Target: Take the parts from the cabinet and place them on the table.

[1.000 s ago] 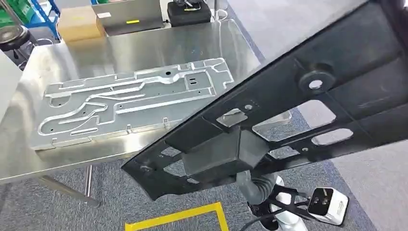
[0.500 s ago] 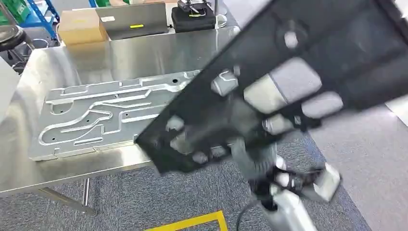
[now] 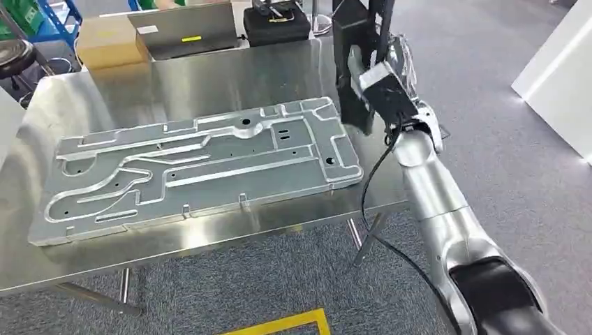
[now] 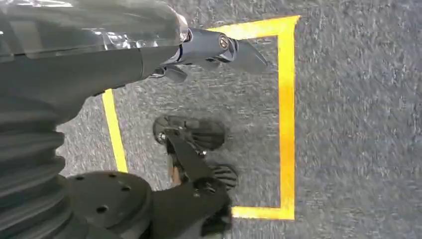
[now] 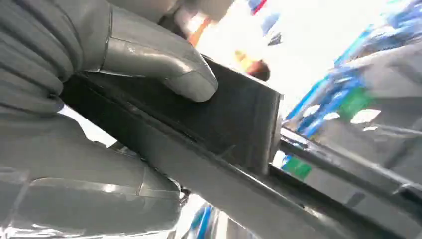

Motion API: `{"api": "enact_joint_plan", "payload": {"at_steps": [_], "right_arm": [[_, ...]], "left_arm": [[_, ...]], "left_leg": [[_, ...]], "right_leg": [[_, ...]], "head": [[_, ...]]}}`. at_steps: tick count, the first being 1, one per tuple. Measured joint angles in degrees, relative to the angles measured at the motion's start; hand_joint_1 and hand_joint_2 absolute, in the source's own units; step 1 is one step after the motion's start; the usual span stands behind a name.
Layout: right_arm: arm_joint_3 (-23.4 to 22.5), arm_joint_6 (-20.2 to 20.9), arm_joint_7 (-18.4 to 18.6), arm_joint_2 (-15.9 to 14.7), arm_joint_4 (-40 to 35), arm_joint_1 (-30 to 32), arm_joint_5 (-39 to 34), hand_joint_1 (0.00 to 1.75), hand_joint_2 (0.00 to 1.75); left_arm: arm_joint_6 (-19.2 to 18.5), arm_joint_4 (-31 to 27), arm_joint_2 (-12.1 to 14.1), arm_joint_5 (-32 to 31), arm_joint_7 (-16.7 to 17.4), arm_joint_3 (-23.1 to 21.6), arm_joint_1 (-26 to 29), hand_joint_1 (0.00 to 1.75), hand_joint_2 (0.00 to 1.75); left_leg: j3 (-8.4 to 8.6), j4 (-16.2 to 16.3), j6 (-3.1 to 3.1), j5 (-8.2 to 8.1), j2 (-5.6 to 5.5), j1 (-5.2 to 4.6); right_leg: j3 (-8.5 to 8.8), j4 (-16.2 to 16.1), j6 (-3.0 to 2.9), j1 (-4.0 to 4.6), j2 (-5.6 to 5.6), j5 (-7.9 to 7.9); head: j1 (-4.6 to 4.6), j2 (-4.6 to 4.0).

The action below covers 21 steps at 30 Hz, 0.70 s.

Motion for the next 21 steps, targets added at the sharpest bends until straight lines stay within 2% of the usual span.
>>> {"api": "enact_joint_plan", "payload": {"at_steps": [1,2,3,5,6,7,9,10,11,12,13,15,16,17,18,19,20,21], "right_arm": [[1.0,-0.5,0.7,0.0,2.7,-1.8,2.5,1.75,1.75],[2.1,-0.6,1.0,0.2,5.0,-3.1,4.2,1.75,1.75],[2.9,-0.7,1.3,0.6,6.6,-4.1,4.8,1.75,1.75],[3.9,-0.8,1.6,1.3,9.2,-5.6,5.3,1.75,1.75],[4.2,-1.0,1.6,1.5,10.3,-6.1,5.4,1.75,1.75],[4.5,-1.4,1.6,1.6,11.5,-6.9,5.4,1.75,1.75],[4.9,-1.4,1.6,1.7,12.9,-7.4,5.6,1.75,1.75],[5.0,-1.4,1.6,1.8,13.3,-7.5,5.6,1.75,1.75],[5.1,-1.4,1.6,1.9,13.7,-7.8,5.7,1.75,1.75],[5.2,-1.1,1.8,1.9,14.0,-8.1,7.2,1.75,1.75],[5.9,-0.3,2.6,2.1,14.8,-8.9,9.7,1.75,1.75],[8.8,2.0,5.6,3.4,18.5,-10.9,18.2,1.75,1.75],[10.8,3.5,7.5,4.6,20.7,-11.5,22.6,1.75,1.75],[13.2,5.6,9.0,6.0,22.9,-11.7,26.8,1.75,1.75],[16.1,8.1,10.3,7.7,25.3,-11.9,30.8,1.75,1.75],[18.9,9.8,11.0,9.4,27.4,-11.7,33.8,1.75,1.75],[21.4,10.9,11.5,10.8,29.5,-11.3,35.6,1.75,1.75],[23.6,11.8,11.8,12.2,31.3,-10.9,36.4,1.75,1.75]], "left_arm": [[0.0,0.0,0.0,0.0,0.1,-0.1,0.0,0.0,1.75],[0.0,0.0,0.0,-0.1,0.2,-0.2,0.0,0.0,1.75],[0.0,0.0,0.0,-0.1,0.2,-0.2,0.0,0.0,1.75],[0.0,0.0,0.0,-0.1,0.3,-0.2,-0.2,0.0,1.75],[0.0,0.0,0.0,-0.1,0.3,-0.2,-0.2,0.0,1.75],[0.0,0.0,0.0,-0.1,0.3,-0.3,-0.3,0.0,1.75],[0.0,0.0,0.0,-0.1,0.3,-0.3,-0.2,0.0,1.75],[0.0,0.0,0.0,-0.1,0.3,-0.3,-0.1,0.0,1.75],[0.0,0.0,-0.1,-0.1,0.3,-0.3,-0.1,0.0,1.75],[0.0,0.0,-0.2,-0.1,0.3,-0.3,-0.2,0.0,1.75],[0.0,0.0,-0.2,-0.1,0.3,-0.3,-0.3,0.0,1.75],[0.0,0.0,-0.2,-0.1,0.3,-0.3,-0.5,0.0,1.75],[-0.1,0.0,-0.2,-0.1,0.2,-0.3,-0.6,0.0,1.75],[-0.4,0.0,-0.2,-0.3,0.0,-0.4,-0.8,0.0,1.75],[-0.7,0.0,-0.3,-0.5,-0.3,-0.6,-1.0,0.0,1.75],[-1.0,0.0,-0.4,-0.8,-0.4,-0.8,-1.3,0.0,1.75],[-1.2,0.0,-0.6,-0.8,-0.5,-1.0,-1.7,0.0,1.75],[-1.4,0.0,-0.7,-0.8,-0.7,-1.2,-1.9,0.0,1.75]], "left_leg": [[-2.0,2.6,-0.21,-0.35,0.01,0.09],[-2.82,2.7,-0.37,0.55,0.01,0.17],[-2.32,0.2,-0.35,2.68,0.01,0.21],[1.1,-9.5,-0.03,9.25,0.03,0.22],[2.45,-13.5,0.41,10.99,0.04,0.16],[2.36,-14.7,0.66,9.02,0.06,-0.29],[2.52,-14.3,1.41,10.18,-0.01,-0.33],[2.53,-14.4,1.6,10.21,-0.05,-0.33],[2.93,-14.9,1.99,10.48,0.03,0.15],[3.2,-15.2,2.21,10.57,-0.07,0.23],[3.26,-15.2,2.47,10.49,-0.02,0.24],[3.42,-15.2,2.65,10.29,0.08,0.2],[3.5,-15.2,2.6,10.15,0.17,0.2],[3.67,-15.2,2.55,10.01,0.25,0.21],[3.91,-15.2,2.47,9.86,0.35,0.22],[4.15,-15.2,2.34,9.7,0.33,0.22],[4.35,-15.2,2.21,9.53,0.22,0.23],[4.46,-15.1,1.97,9.38,0.02,0.23]], "right_leg": [[0.08,0.0,-0.01,0.01,0.14,-0.09],[0.29,0.0,0.01,0.02,0.26,-0.25],[0.57,0.1,0.1,0.0,0.34,-0.5],[1.32,0.4,0.43,-0.02,0.36,-1.14],[1.51,0.4,0.69,-0.02,0.2,-1.49],[1.32,0.6,0.94,0.19,0.2,-1.44],[1.04,0.5,1.62,0.21,0.13,-1.67],[1.19,0.4,1.85,0.16,0.06,-1.65],[1.2,0.5,2.24,0.42,0.06,-1.92],[0.92,1.6,2.49,0.13,0.09,-2.76],[-0.57,4.5,2.65,0.03,0.08,-4.53],[-5.61,14.1,3.04,-0.25,0.07,-8.44],[-7.78,17.8,3.16,-0.33,0.07,-9.17],[-8.68,18.7,3.17,-0.45,0.01,-8.62],[-8.11,16.9,3.13,-0.58,-0.01,-6.78],[-6.42,13.0,3.05,-0.69,-0.05,-4.23],[-3.95,7.6,2.83,-0.71,-0.05,-1.32],[-1.8,2.8,2.43,-0.68,-0.05,0.86]], "head": [[0.0,0.0],[0.0,0.0],[0.0,0.0],[0.0,0.0],[0.02,0.0],[0.0,0.0],[-0.02,0.0],[0.02,0.0],[0.0,0.0],[0.0,0.0],[0.0,0.0],[0.0,0.0],[0.02,0.0],[0.0,0.0],[0.0,0.0],[0.0,0.0],[0.0,0.0],[0.02,0.0]]}}
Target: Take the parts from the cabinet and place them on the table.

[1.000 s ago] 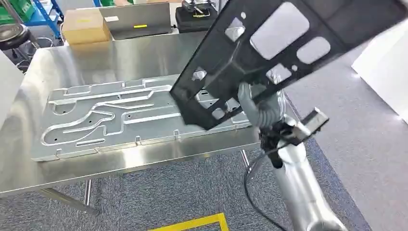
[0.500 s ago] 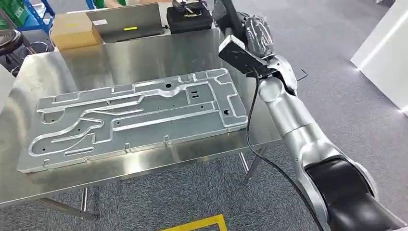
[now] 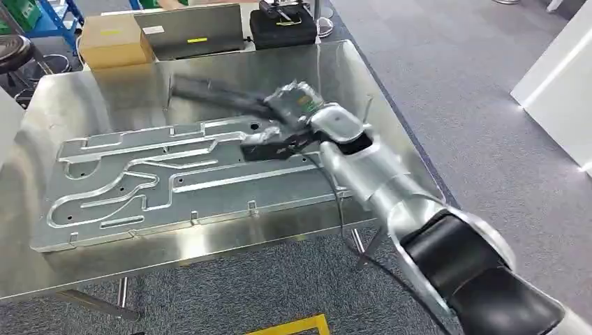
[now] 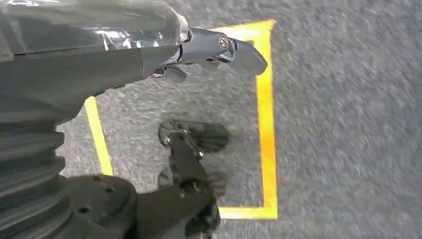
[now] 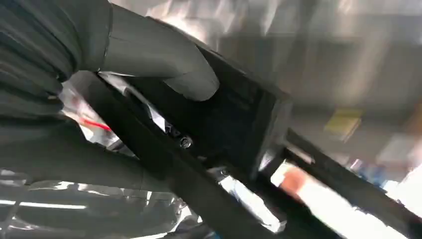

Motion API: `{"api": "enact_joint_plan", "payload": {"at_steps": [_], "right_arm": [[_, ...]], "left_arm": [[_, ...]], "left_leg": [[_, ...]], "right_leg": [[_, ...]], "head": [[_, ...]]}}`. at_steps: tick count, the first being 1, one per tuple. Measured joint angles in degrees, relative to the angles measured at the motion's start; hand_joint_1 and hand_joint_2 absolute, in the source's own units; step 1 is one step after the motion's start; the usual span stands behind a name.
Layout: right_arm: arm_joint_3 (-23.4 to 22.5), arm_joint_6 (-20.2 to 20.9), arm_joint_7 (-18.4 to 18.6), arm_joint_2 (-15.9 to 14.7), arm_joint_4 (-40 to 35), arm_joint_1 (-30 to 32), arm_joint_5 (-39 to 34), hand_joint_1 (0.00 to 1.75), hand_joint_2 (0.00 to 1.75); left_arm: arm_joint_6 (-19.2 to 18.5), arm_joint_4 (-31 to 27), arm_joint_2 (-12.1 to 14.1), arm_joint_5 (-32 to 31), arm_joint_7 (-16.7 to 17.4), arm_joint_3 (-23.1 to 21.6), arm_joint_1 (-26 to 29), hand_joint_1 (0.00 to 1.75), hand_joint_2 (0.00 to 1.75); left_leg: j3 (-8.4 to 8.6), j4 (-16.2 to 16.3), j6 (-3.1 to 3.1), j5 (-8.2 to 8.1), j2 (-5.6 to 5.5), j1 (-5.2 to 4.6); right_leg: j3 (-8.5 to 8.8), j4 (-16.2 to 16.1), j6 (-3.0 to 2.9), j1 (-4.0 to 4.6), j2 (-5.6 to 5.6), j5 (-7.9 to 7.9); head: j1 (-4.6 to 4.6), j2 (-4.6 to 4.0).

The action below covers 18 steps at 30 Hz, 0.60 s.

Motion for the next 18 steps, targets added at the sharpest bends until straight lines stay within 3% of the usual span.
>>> {"api": "enact_joint_plan", "payload": {"at_steps": [1,4,6,7,9,10,11,12,14,15,16,17,18], "right_arm": [[2.0,0.6,0.1,1.4,1.6,0.5,0.6,1.75,1.75],[5.6,2.9,1.0,4.0,5.3,2.4,1.4,1.75,1.75],[7.2,5.3,2.3,5.0,7.2,3.9,2.4,1.75,1.75],[8.0,6.1,3.2,5.0,8.3,4.5,2.8,1.75,1.75],[9.3,6.8,4.0,5.0,9.6,5.4,2.9,1.75,1.75],[9.7,7.0,4.4,5.0,10.2,5.8,3.0,1.75,1.75],[10.1,7.1,4.9,5.0,10.8,6.1,3.1,1.75,1.75],[10.4,7.3,5.4,5.0,11.0,6.2,3.3,1.75,1.75],[10.9,7.9,6.0,4.9,11.6,6.3,3.7,1.75,1.75],[11.1,7.9,6.2,4.9,11.8,6.4,3.8,0.0,0.0],[11.4,8.0,6.5,4.9,11.8,6.4,4.0,0.0,0.0],[11.5,8.5,6.9,4.8,11.9,6.3,4.2,0.0,0.0],[11.8,8.7,7.2,4.7,12.1,6.4,4.3,0.0,0.0]], "left_arm": [[0.0,0.0,-0.2,0.0,-0.2,-0.1,-0.1,0.0,1.75],[-0.2,0.0,-0.4,-0.1,-0.8,-0.4,-0.1,0.0,1.75],[-0.3,0.0,-0.5,-0.5,-0.9,-0.5,-0.1,0.0,1.75],[-0.4,0.0,-0.5,-0.6,-1.0,-0.6,-0.1,0.0,1.75],[-0.5,0.0,-0.5,-0.9,-1.0,-0.8,-0.1,0.0,1.75],[-0.6,0.0,-0.5,-1.1,-1.0,-0.9,-0.1,0.0,1.75],[-0.6,0.0,-0.6,-1.1,-0.9,-1.1,-0.1,0.0,1.75],[-0.7,0.0,-0.6,-1.1,-1.0,-1.2,0.0,0.0,1.75],[-0.7,0.0,-0.6,-1.1,-1.0,-1.4,-0.1,0.0,1.75],[-0.7,0.0,-0.6,-1.1,-1.0,-1.5,-0.1,0.0,1.75],[-0.7,0.0,-0.6,-1.0,-1.1,-1.5,-0.2,0.0,1.75],[-0.7,0.0,-0.8,-0.8,-1.3,-1.5,-0.3,0.0,1.75],[-0.7,0.0,-0.8,-0.6,-1.4,-1.5,-0.2,0.0,1.75]], "left_leg": [[-0.24,0.2,-0.35,-0.17,-0.2,-0.36],[-0.17,0.0,-1.32,-0.31,-0.32,-0.11],[-0.14,0.5,-1.93,-1.1,-0.23,0.14],[-0.99,2.7,-2.15,-2.58,-0.18,0.09],[-5.19,11.7,-2.57,-6.66,-0.19,0.27],[-7.33,15.8,-2.8,-7.9,-0.18,0.32],[-8.48,17.7,-2.91,-7.93,-0.17,0.42],[-8.15,16.7,-3.02,-6.63,-0.15,0.55],[-3.71,7.9,-3.15,-1.54,-0.12,0.84],[-0.97,2.7,-3.19,0.52,-0.12,0.99],[0.37,0.4,-2.98,-0.53,-0.18,0.92],[0.58,0.2,-2.17,-0.31,-0.33,0.63],[0.7,0.3,-1.83,-0.5,-0.26,0.59]], "right_leg": [[0.85,-1.7,-0.22,0.43,0.02,-0.7],[0.86,-2.1,-0.87,0.81,0.04,-1.1],[1.88,-3.2,-1.52,0.17,-0.15,-0.79],[2.15,-3.4,-1.92,0.12,-0.21,-0.85],[2.36,-3.3,-2.16,0.17,-0.18,-1.0],[2.48,-3.3,-2.2,0.18,-0.11,-1.14],[2.65,-3.3,-2.15,0.16,-0.03,-1.24],[2.92,-3.3,-2.02,0.08,0.05,-1.39],[3.71,-3.2,-1.49,-0.15,0.29,-1.83],[4.01,-3.0,-1.15,-0.24,0.34,-2.12],[4.1,-2.8,-0.69,0.04,0.45,-2.45],[4.14,-2.7,-0.3,0.12,0.72,-2.64],[4.31,-2.9,-0.05,0.15,0.78,-2.58]], "head": [[0.0,0.0],[-0.02,0.0],[-0.02,0.0],[-0.02,0.0],[-0.02,0.0],[-0.02,0.0],[-0.02,0.0],[-0.02,0.0],[-0.02,0.0],[-0.02,0.0],[-0.02,0.0],[0.0,0.0],[-0.02,0.0]]}}
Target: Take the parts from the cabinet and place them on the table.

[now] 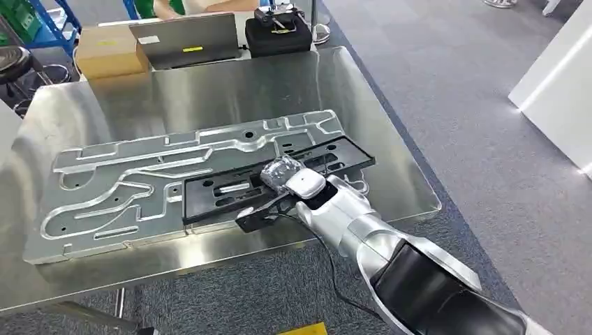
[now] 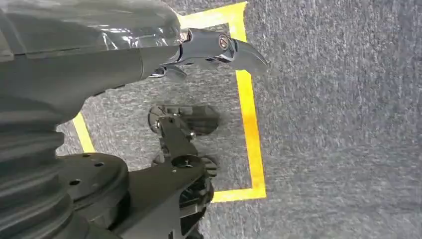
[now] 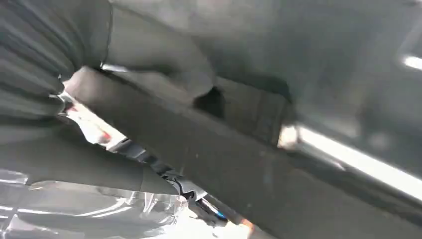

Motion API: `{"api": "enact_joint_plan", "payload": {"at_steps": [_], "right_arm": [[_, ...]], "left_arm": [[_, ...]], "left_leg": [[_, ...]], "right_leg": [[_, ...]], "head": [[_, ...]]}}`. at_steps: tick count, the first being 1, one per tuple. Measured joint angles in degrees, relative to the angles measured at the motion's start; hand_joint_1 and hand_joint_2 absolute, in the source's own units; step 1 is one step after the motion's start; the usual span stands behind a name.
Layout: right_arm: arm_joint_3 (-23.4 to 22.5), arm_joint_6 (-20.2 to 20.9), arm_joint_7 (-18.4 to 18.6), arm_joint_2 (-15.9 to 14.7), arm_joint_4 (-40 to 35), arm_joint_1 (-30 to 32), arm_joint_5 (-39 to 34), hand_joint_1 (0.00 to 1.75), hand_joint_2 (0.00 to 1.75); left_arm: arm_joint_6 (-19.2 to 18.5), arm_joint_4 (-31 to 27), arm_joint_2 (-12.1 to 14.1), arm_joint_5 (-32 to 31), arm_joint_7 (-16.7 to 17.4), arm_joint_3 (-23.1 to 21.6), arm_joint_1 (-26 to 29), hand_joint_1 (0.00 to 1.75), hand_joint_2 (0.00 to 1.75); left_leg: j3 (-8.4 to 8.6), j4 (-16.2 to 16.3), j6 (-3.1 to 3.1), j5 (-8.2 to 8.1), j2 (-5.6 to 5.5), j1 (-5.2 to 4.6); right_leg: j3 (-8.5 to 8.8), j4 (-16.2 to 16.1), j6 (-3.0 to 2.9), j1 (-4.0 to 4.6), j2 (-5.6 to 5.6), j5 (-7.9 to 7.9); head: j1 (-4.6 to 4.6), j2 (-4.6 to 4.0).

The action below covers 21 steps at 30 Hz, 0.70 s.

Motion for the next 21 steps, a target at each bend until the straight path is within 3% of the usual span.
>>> {"api": "enact_joint_plan", "payload": {"at_steps": [3,4,7,8,9,11,12,13,14,15,17,18,19,21], "right_arm": [[0.3,-0.2,0.3,-0.2,0.5,0.2,0.2,0.0,0.0],[0.3,-0.2,0.5,-0.4,0.6,0.2,0.2,0.0,0.0],[0.3,-2.2,0.9,-0.9,1.0,0.4,-0.7,0.0,0.0],[0.2,-3.7,0.9,-1.0,1.0,0.6,-1.1,0.0,0.0],[-0.1,-6.2,0.9,-1.3,1.0,0.7,-1.5,0.0,0.0],[-1.0,-12.0,0.5,-1.7,1.0,1.2,-2.5,0.0,0.0],[-1.5,-14.6,-0.2,-1.8,1.0,1.5,-3.2,0.0,0.0],[-2.1,-17.7,-1.4,-1.9,0.7,1.7,-4.1,0.0,0.0],[-3.1,-21.4,-3.1,-1.9,0.1,2.1,-5.6,0.0,0.0],[-4.1,-24.7,-5.1,-1.9,-0.4,2.2,-6.8,0.0,0.0],[-6.1,-26.7,-6.8,-1.9,-1.2,2.1,-8.0,0.0,0.0],[-6.8,-27.1,-7.3,-1.9,-1.7,2.2,-8.2,0.0,0.0],[-7.5,-28.5,-8.6,-1.9,-1.9,2.2,-9.1,0.0,0.0],[-9.8,-32.6,-14.2,-1.9,-4.2,2.7,-13.2,0.0,0.0]], "left_arm": [[0.0,0.0,0.0,0.4,-0.5,0.0,0.0,0.0,1.75],[0.1,0.0,0.0,0.5,-0.5,0.0,0.0,0.0,0.0],[0.3,0.0,0.0,0.5,-1.2,0.0,0.3,0.0,0.0],[0.3,0.0,0.0,0.4,-1.4,0.0,0.4,0.0,0.0],[0.4,0.0,0.0,0.3,-1.4,0.0,0.5,0.0,0.0],[0.5,0.0,0.0,0.1,-1.4,0.0,0.6,0.0,0.0],[0.5,0.0,0.0,0.0,-1.5,-0.1,0.6,0.0,0.0],[0.5,0.0,-0.2,-0.1,-1.4,-0.2,0.6,0.0,0.0],[0.7,0.0,-0.3,-0.2,-1.4,-0.3,0.6,0.0,0.0],[0.7,0.0,-0.3,-0.2,-1.3,-0.3,0.5,0.0,0.0],[0.7,0.0,-0.3,-0.2,-1.3,-0.3,0.5,0.0,0.0],[0.7,0.0,-0.3,-0.2,-1.3,-0.3,0.5,0.0,0.0],[0.7,0.0,-0.3,-0.2,-1.3,-0.3,0.5,0.0,0.0],[0.7,0.0,-0.3,-0.2,-1.2,-0.3,0.5,0.0,0.0]], "left_leg": [[0.26,-0.5,1.35,0.45,0.36,0.1],[0.16,-0.5,1.66,0.53,0.47,0.08],[-0.44,-0.5,2.15,0.84,0.71,-0.14],[-0.58,-0.5,2.2,0.94,0.75,-0.26],[-0.65,-0.4,2.23,1.02,0.77,-0.4],[-0.74,-0.4,2.17,1.22,0.76,-0.7],[-0.76,-0.4,2.12,1.33,0.74,-0.83],[-0.85,-0.4,1.99,1.44,0.76,-0.8],[-1.11,-0.3,1.69,1.54,0.77,-1.23],[-1.33,-0.3,1.39,1.67,0.77,-1.04],[-1.29,-0.7,0.79,2.07,0.79,-0.87],[-1.63,-0.6,0.5,1.82,0.72,-1.06],[-2.02,0.4,0.21,0.91,0.66,-0.88],[-5.46,8.2,-0.24,-3.52,0.62,-0.67]], "right_leg": [[0.26,0.4,1.05,-0.34,0.08,-0.32],[-0.55,2.3,1.18,-0.32,-0.21,-1.91],[-6.65,15.4,1.53,-0.28,-0.37,-8.9],[-7.77,17.9,1.49,-0.25,-0.38,-9.49],[-7.58,17.7,1.32,-0.16,-0.38,-8.76],[-3.5,10.1,0.41,0.14,-0.39,-4.66],[-0.58,4.7,-0.33,0.47,-0.41,-2.55],[1.75,0.5,-1.26,0.92,-0.43,-1.63],[1.56,0.0,-1.32,0.99,-0.59,-1.49],[1.28,0.0,-1.21,1.15,-0.63,-1.24],[1.0,-0.1,-1.58,1.26,-0.62,-0.97],[1.46,-1.2,-1.83,0.4,-0.73,-0.2],[1.57,-1.6,-1.93,0.49,-0.85,0.07],[1.31,-1.6,-2.25,0.49,-0.93,0.15]], "head": [[0.0,0.0],[0.0,0.0],[0.0,0.0],[0.02,0.0],[0.02,0.0],[0.02,0.0],[0.0,0.0],[0.0,0.0],[0.0,0.0],[0.0,0.0],[0.0,0.0],[0.0,0.0],[0.02,0.0],[0.0,0.0]]}}
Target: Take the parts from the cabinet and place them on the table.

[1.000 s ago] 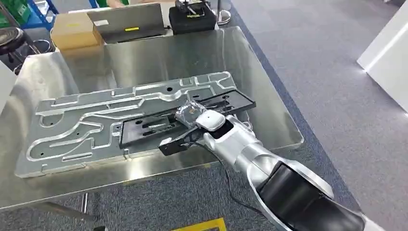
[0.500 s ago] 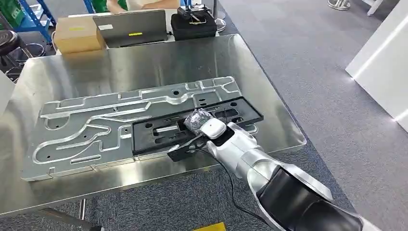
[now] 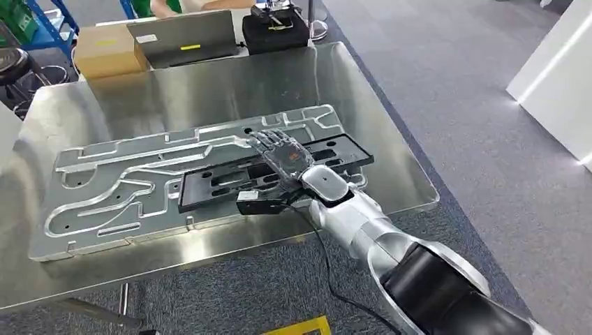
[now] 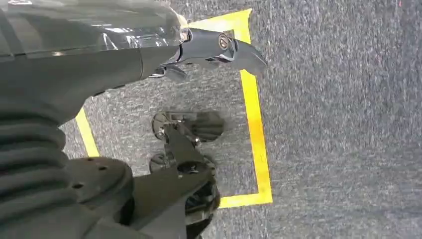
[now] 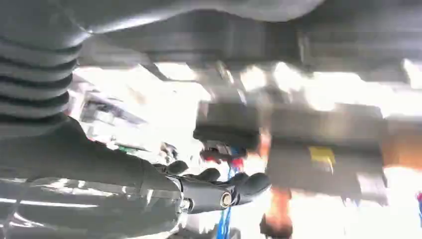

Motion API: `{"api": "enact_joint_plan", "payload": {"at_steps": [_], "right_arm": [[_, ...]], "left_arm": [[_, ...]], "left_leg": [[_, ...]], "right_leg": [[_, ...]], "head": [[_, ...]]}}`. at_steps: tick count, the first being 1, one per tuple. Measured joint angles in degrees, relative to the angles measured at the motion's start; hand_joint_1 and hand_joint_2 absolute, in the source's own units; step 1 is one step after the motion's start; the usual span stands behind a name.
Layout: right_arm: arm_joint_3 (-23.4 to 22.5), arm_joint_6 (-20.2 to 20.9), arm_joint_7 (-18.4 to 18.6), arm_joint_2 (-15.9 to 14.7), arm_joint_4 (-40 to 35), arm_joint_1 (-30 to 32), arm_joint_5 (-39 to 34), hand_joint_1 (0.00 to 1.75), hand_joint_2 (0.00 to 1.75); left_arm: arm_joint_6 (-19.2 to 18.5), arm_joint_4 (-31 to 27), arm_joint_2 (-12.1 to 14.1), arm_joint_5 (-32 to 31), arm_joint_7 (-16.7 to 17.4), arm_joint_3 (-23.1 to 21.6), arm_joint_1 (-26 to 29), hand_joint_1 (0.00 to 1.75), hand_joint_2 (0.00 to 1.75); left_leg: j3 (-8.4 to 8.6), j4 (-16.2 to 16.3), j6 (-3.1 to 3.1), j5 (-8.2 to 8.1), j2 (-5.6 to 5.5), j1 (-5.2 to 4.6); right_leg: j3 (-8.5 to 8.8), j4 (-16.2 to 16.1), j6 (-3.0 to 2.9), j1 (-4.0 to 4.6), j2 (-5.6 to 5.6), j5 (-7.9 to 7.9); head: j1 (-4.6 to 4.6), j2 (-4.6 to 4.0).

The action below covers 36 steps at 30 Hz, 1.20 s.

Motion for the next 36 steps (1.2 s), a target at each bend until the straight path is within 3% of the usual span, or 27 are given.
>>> {"api": "enact_joint_plan", "payload": {"at_steps": [1,2,3,4,6,7,8,9,11,13,14,16,18,19,20,22,23,26,27,28,29,30,32,33,34,36], "right_arm": [[-1.9,-1.2,-3.0,0.0,-1.6,0.5,-2.5,0.0,0.0],[-4.0,-1.1,-5.8,0.0,-3.6,1.2,-5.1,0.0,0.0],[-5.7,-0.5,-7.6,-0.2,-5.9,2.0,-7.1,0.0,0.0],[-7.0,-0.2,-8.4,-0.3,-7.8,2.7,-8.5,0.0,0.0],[-9.8,1.7,-11.2,-0.7,-12.0,4.1,-13.1,0.0,0.0],[-11.7,3.8,-13.4,-1.2,-15.9,5.4,-17.7,0.0,0.0],[-13.3,5.7,-15.0,-1.7,-19.1,6.6,-22.2,0.0,0.0],[-15.1,8.2,-16.2,-2.1,-23.1,8.3,-26.9,0.0,0.0],[-18.5,12.0,-17.4,-3.4,-30.8,11.8,-35.0,0.0,0.0],[-22.8,15.6,-18.1,-4.9,-39.8,15.2,-42.5,0.0,0.0],[-24.8,16.7,-18.2,-5.5,-43.3,16.2,-44.5,0.0,0.0],[-27.7,18.2,-18.0,-6.9,-48.4,18.4,-46.0,0.0,0.0],[-30.1,18.1,-18.6,-8.2,-52.3,20.9,-47.5,0.0,0.0],[-31.3,17.7,-19.3,-8.5,-54.0,21.7,-48.3,0.0,0.0],[-32.8,17.2,-19.9,-9.1,-56.2,22.6,-48.9,0.0,0.0],[-35.5,14.5,-21.1,-10.2,-61.1,24.5,-49.1,0.0,0.0],[-37.4,12.5,-21.6,-10.7,-64.6,26.0,-48.4,0.0,0.0],[-44.4,8.0,-22.2,-11.8,-74.3,32.0,-46.2,0.0,0.0],[-46.9,6.8,-22.1,-12.0,-77.1,34.7,-45.9,0.0,0.0],[-50.1,6.5,-22.1,-12.1,-80.1,37.8,-46.5,0.0,0.0],[-53.3,6.6,-22.0,-12.3,-82.6,41.2,-48.0,0.0,0.0],[-56.6,6.7,-22.0,-12.4,-84.8,44.1,-49.4,0.0,0.0],[-61.4,6.6,-22.0,-12.6,-87.5,47.7,-50.2,0.0,0.0],[-62.6,6.6,-22.0,-12.6,-88.4,49.0,-50.4,0.0,0.0],[-63.7,6.5,-22.0,-12.7,-89.3,50.5,-50.6,0.0,0.0],[-66.1,6.4,-22.0,-12.7,-90.5,53.5,-51.3,0.0,0.0]], "left_arm": [[0.0,0.0,0.0,0.0,0.0,0.0,0.1,0.0,0.0],[0.0,0.0,0.0,-0.1,0.0,0.0,0.2,0.0,0.0],[0.0,0.0,0.0,-0.1,0.0,0.0,0.2,0.0,0.0],[0.0,0.0,0.0,-0.1,0.0,0.0,0.2,0.0,0.0],[0.1,0.0,0.1,-0.1,0.0,0.0,0.2,0.0,0.0],[0.1,0.0,0.1,0.1,0.0,0.0,0.2,0.0,0.0],[0.1,0.0,0.0,0.2,-0.1,0.0,0.2,0.0,0.0],[0.1,0.0,0.0,0.3,-0.1,0.0,0.1,0.0,0.0],[0.1,0.0,0.0,0.4,-0.2,0.0,0.5,0.0,0.0],[0.2,0.0,0.0,0.9,-0.3,0.0,0.6,0.0,0.0],[0.2,0.0,0.0,1.0,-0.4,0.0,0.6,0.0,0.0],[0.2,0.0,0.1,1.0,-0.5,0.0,0.6,0.0,0.0],[0.2,0.0,0.1,1.5,-0.6,0.1,0.8,0.0,0.0],[0.2,0.0,0.1,1.6,-0.7,0.1,0.9,0.0,0.0],[0.2,0.0,0.1,1.9,-0.9,0.1,1.0,0.0,0.0],[0.2,0.0,0.1,2.8,-1.5,0.2,1.2,0.0,0.0],[0.2,0.0,0.1,3.4,-2.0,0.5,1.4,0.0,0.0],[-0.1,0.0,0.2,4.2,-3.0,1.4,2.8,0.0,0.0],[-0.3,0.0,0.3,4.5,-3.5,1.6,3.1,0.0,0.0],[-0.5,0.0,0.5,4.6,-3.6,1.8,3.3,0.0,0.0],[-0.6,0.0,0.6,4.9,-3.7,2.0,3.4,0.0,0.0],[-0.7,0.0,0.6,4.9,-3.7,2.1,3.4,0.0,0.0],[-0.9,0.0,0.7,4.9,-3.7,2.6,3.8,0.0,0.0],[-0.9,0.0,0.7,4.9,-3.7,2.7,3.8,0.0,0.0],[-0.9,0.0,0.8,4.9,-3.7,2.9,3.7,0.0,0.0],[-0.8,0.0,0.9,4.9,-3.7,2.9,3.7,0.0,0.0]], "left_leg": [[-2.25,5.0,-0.27,-1.99,0.02,0.12],[-3.95,8.7,-0.51,-2.95,0.02,0.16],[-4.39,9.2,-0.64,-2.32,0.02,0.24],[-3.4,7.0,-0.75,-0.53,0.02,0.35],[1.45,-3.1,-0.87,4.76,0.05,0.62],[3.17,-6.8,-0.77,5.04,0.06,0.74],[3.72,-7.4,-0.47,4.37,0.02,0.42],[3.34,-7.0,0.39,4.3,-0.14,0.49],[3.15,-7.0,0.99,4.07,-0.42,0.31],[3.58,-7.4,1.74,4.13,-0.52,0.68],[3.63,-7.4,2.12,4.01,-0.53,0.68],[3.68,-7.4,2.41,3.86,-0.54,0.55],[3.78,-7.4,2.58,3.72,-0.55,0.42],[3.84,-7.4,2.59,3.65,-0.56,0.37],[3.96,-7.4,2.62,3.58,-0.57,0.27],[4.33,-7.4,2.53,3.38,-0.6,0.13],[4.33,-7.4,2.43,3.27,-0.71,0.03],[4.39,-7.4,1.6,3.04,-0.95,0.04],[4.66,-7.6,1.22,3.04,-0.95,0.02],[4.63,-7.4,1.02,2.51,-0.83,-0.13],[4.59,-6.3,0.72,1.47,-0.47,-0.17],[3.33,-3.2,0.7,-0.7,-0.47,-0.14],[-0.58,6.2,0.34,-5.68,-0.46,0.05],[-1.5,8.8,0.2,-6.53,-0.46,0.11],[-1.18,8.8,0.15,-5.99,-0.46,0.13],[3.01,1.6,0.21,-2.09,-0.46,0.14]], "right_leg": [[-0.05,0.0,-0.08,0.06,0.0,-0.05],[-0.06,0.1,-0.11,0.06,0.0,-0.11],[-0.03,0.3,0.01,0.04,0.02,-0.26],[0.01,0.5,0.11,-0.04,0.03,-0.47],[0.09,1.3,0.6,-0.25,0.1,-1.21],[0.0,1.7,0.98,-0.25,0.05,-1.73],[-0.52,2.2,1.31,0.21,0.1,-1.92],[-0.69,2.2,1.53,0.26,0.07,-1.88],[-0.51,2.1,1.99,0.25,-0.21,-2.04],[-0.51,3.1,2.78,-0.05,-0.12,-3.19],[-1.87,5.7,3.1,-0.09,-0.01,-4.72],[-6.76,14.6,3.54,-0.23,0.01,-8.51],[-10.52,20.3,3.64,-0.25,0.01,-9.28],[-10.51,19.4,3.53,-0.24,0.01,-8.03],[-9.29,16.1,3.29,-0.22,0.01,-5.57],[-4.61,6.0,2.46,-0.04,-0.03,-0.13],[-3.28,2.9,2.08,0.18,-0.08,0.02],[-3.12,2.5,1.76,0.73,-0.06,-0.17],[-2.92,2.2,1.44,0.69,0.0,-0.06],[-2.14,1.3,1.13,-0.23,-0.26,0.3],[-1.56,0.7,1.05,-0.01,-0.39,0.3],[-1.34,0.7,0.66,-0.01,-0.87,0.16],[-1.61,1.0,0.5,-0.02,-0.86,0.24],[-1.69,1.1,0.49,-0.03,-0.64,0.23],[-1.69,1.2,0.49,-0.04,-0.52,0.23],[-1.72,1.4,0.58,-0.1,-0.44,0.17]], "head": [[0.0,0.0],[0.0,0.0],[0.0,0.0],[0.0,0.0],[0.0,0.0],[0.0,0.0],[0.0,0.0],[-0.02,0.0],[0.02,0.0],[0.02,0.0],[0.02,0.0],[0.02,0.0],[0.02,0.0],[0.02,0.0],[0.02,0.0],[0.02,0.0],[0.02,0.0],[0.02,0.0],[0.02,0.0],[0.02,0.0],[0.02,0.0],[0.02,0.0],[0.02,0.0],[0.02,0.0],[0.02,0.0],[0.02,0.0]]}}
